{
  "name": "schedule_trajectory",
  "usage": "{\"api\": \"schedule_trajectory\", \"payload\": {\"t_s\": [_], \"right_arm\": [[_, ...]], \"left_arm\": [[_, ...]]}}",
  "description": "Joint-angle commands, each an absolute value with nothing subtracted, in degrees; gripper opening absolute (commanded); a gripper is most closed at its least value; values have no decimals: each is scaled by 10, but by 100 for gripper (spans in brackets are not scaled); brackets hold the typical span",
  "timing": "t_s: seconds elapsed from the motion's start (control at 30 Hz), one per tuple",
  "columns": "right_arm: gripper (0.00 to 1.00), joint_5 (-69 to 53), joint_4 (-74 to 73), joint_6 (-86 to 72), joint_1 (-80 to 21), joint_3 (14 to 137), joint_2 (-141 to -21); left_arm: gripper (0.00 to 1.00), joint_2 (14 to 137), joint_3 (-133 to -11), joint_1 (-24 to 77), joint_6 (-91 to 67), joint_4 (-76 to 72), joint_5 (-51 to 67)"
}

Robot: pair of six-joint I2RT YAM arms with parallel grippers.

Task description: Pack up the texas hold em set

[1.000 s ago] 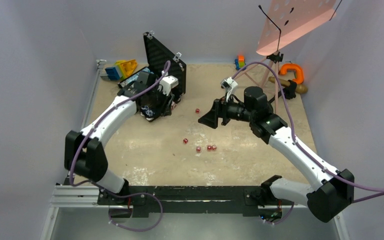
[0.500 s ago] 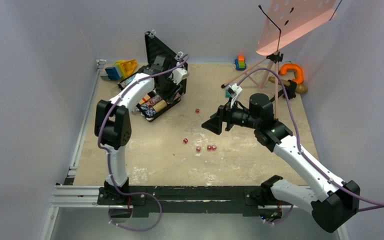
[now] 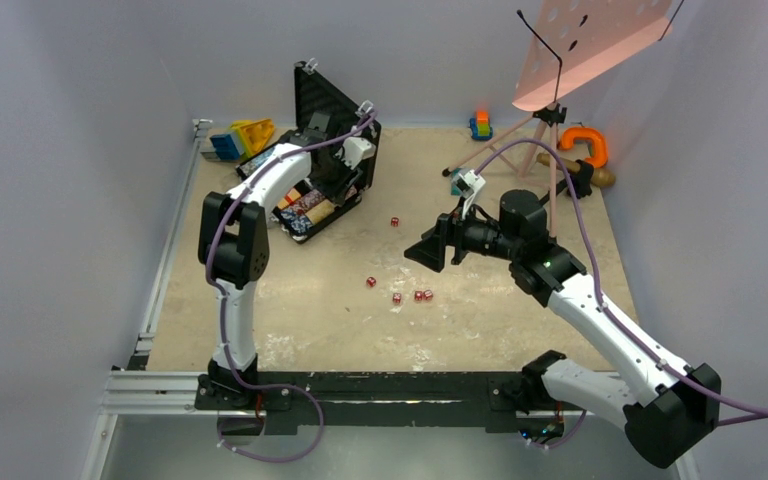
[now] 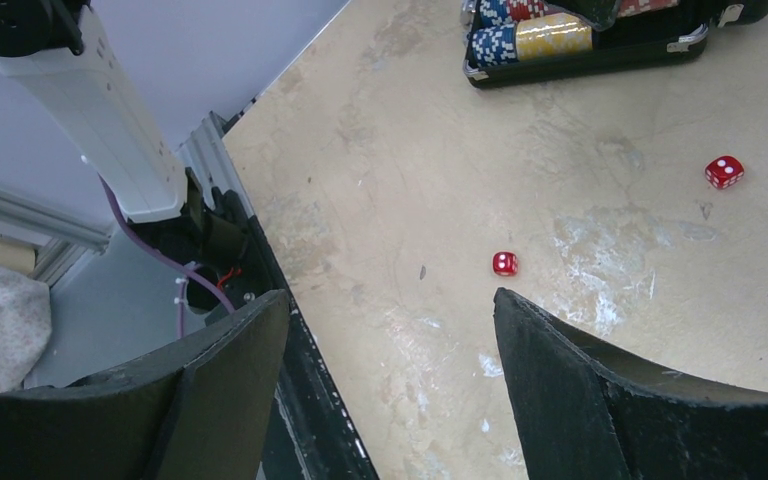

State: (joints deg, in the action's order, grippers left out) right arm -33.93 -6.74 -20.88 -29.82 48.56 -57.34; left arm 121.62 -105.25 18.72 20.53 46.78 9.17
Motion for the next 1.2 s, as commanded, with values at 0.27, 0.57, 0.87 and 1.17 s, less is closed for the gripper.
{"api": "schedule_trajectory", "payload": {"t_s": [0.27,0.57,0.87,1.17], "right_arm": [[79,-333,-58,-201,-296,479,-563],[78,-334,-59,-203,-296,480,-566],[78,-334,-60,-202,-296,479,-567],[78,-334,-60,-201,-297,477,-568]], "left_arm": [[0,1224,-1070,180,177,401,91],[7,1237,-1080,180,177,416,75],[39,1239,-1078,180,176,416,65],[68,1233,-1074,180,172,412,58]]}}
